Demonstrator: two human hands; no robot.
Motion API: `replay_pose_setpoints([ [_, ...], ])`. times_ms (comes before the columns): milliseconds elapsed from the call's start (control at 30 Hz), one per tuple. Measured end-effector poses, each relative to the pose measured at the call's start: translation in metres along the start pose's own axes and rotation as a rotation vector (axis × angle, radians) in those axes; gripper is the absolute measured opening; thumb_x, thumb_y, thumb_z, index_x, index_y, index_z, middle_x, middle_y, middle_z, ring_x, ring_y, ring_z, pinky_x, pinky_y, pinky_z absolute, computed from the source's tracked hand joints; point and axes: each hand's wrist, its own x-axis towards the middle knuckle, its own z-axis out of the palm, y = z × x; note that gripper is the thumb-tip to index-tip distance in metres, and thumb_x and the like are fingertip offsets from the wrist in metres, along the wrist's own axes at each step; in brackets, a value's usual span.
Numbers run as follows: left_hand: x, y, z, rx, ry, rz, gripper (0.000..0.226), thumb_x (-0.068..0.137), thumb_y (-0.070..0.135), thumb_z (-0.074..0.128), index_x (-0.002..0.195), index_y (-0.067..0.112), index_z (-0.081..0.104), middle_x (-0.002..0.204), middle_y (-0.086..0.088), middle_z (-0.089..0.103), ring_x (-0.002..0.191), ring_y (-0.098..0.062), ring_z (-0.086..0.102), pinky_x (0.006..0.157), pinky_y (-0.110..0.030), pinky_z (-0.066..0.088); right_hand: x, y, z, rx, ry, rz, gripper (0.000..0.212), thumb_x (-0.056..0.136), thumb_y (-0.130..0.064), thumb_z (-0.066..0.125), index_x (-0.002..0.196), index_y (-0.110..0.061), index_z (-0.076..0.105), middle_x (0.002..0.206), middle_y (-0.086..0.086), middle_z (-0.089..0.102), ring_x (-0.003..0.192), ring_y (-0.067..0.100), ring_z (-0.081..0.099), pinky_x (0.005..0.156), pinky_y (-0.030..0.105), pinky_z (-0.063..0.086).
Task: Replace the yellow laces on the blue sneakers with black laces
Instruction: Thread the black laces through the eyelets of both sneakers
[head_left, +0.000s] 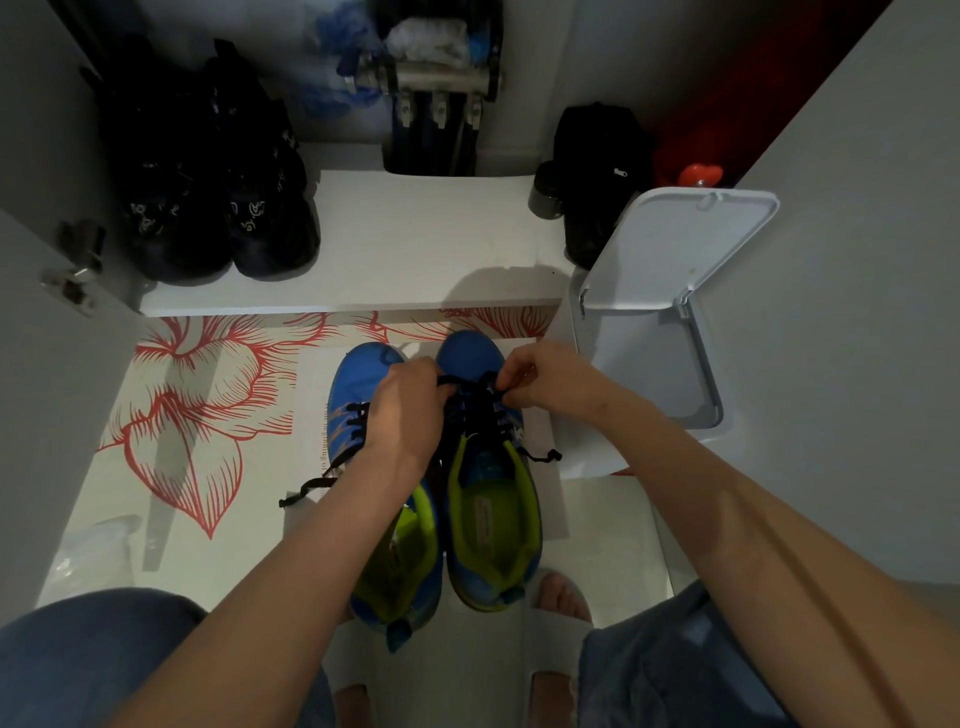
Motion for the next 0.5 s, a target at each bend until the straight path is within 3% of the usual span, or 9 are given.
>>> replay_pose_setpoints([
  [100,-0.002,0.002,-0.001,-0.088,-0.046,-0.035,0.021,0.099,0.019,0.045,0.106,0.003,0.056,0.095,-0.014,0.060,0.089,-0.024,0.060,0.062,-0.026,0.043,0.000,0.000,0.001,-0.018,-0.008,-0.031,0.014,0.078,-0.002,0.071,0.092,-0.005,0.067,0.076,-0.010,0.058,0.075,0.006,0.056,0.067,0.007,0.044],
  [167,-0.007,0.011,-0.012,-0.165,-0.132,-0.122,0.029,0.099,0.030,0.042,0.107,0.005,0.056,0.084,-0.014,0.050,0.100,-0.018,0.056,0.059,-0.019,0.032,-0.001,0.000,0.001,-0.037,-0.017,-0.057,0.013,0.079,-0.002,0.070,0.091,-0.005,0.067,0.076,-0.012,0.056,0.072,0.000,0.053,0.063,0.004,0.042],
  [233,-0.010,0.006,-0.016,0.131,-0.178,-0.039,0.037,0.099,0.038,0.037,0.113,0.008,0.055,0.082,-0.011,0.048,0.111,-0.013,0.051,0.064,-0.018,0.031,-0.001,0.000,0.000,-0.068,-0.023,-0.082,0.011,0.081,-0.003,0.067,0.091,-0.008,0.066,0.078,-0.012,0.055,0.074,0.003,0.053,0.069,0.011,0.043],
  [267,-0.008,0.005,-0.017,0.196,-0.177,-0.029,0.037,0.099,0.038,0.036,0.114,0.009,0.054,0.094,-0.009,0.053,0.112,-0.013,0.051,0.063,-0.018,0.031,-0.002,0.000,0.001,-0.078,-0.026,-0.089,0.010,0.082,-0.002,0.066,0.091,-0.009,0.064,0.079,-0.010,0.055,0.078,0.007,0.054,0.074,0.017,0.045],
  [300,-0.003,0.001,-0.014,0.214,-0.236,-0.002,0.037,0.099,0.037,0.036,0.116,0.009,0.053,0.106,-0.006,0.055,0.111,-0.014,0.051,0.060,-0.017,0.030,-0.002,0.000,0.001,-0.081,-0.026,-0.092,0.010,0.083,-0.002,0.064,0.090,-0.009,0.063,0.082,-0.006,0.057,0.082,0.011,0.055,0.078,0.023,0.047],
  [367,-0.009,0.008,-0.020,0.215,-0.185,-0.032,0.038,0.098,0.039,0.038,0.119,0.009,0.050,0.116,-0.004,0.053,0.109,-0.013,0.050,0.059,-0.018,0.030,-0.002,0.000,0.003,-0.092,-0.016,-0.097,0.009,0.085,-0.001,0.062,0.090,-0.009,0.061,0.089,0.002,0.058,0.087,0.016,0.056,0.083,0.032,0.049],
  [433,-0.012,0.007,-0.010,0.012,-0.210,-0.012,0.038,0.098,0.038,0.039,0.120,0.008,0.049,0.108,-0.001,0.054,0.101,-0.012,0.052,0.070,-0.015,0.038,-0.002,0.001,0.004,-0.117,0.000,-0.102,0.009,0.087,-0.002,0.059,0.090,-0.009,0.058,0.091,0.004,0.057,0.086,0.016,0.054,0.078,0.028,0.049],
  [467,-0.014,0.016,-0.019,-0.151,-0.210,-0.229,0.035,0.099,0.034,0.039,0.118,0.007,0.049,0.098,0.001,0.054,0.090,-0.011,0.054,0.067,-0.013,0.040,-0.002,0.001,0.004,-0.141,0.004,-0.112,0.008,0.087,-0.002,0.057,0.092,-0.008,0.058,0.091,0.004,0.056,0.085,0.016,0.053,0.072,0.022,0.046],
  [500,-0.009,0.015,-0.020,-0.214,-0.203,-0.198,0.032,0.099,0.029,0.039,0.116,0.005,0.050,0.090,0.003,0.053,0.080,-0.010,0.053,0.057,-0.012,0.037,-0.002,0.001,0.005,-0.170,0.006,-0.126,0.008,0.088,-0.003,0.057,0.095,-0.006,0.059,0.091,0.003,0.055,0.085,0.015,0.052,0.067,0.018,0.042],
])
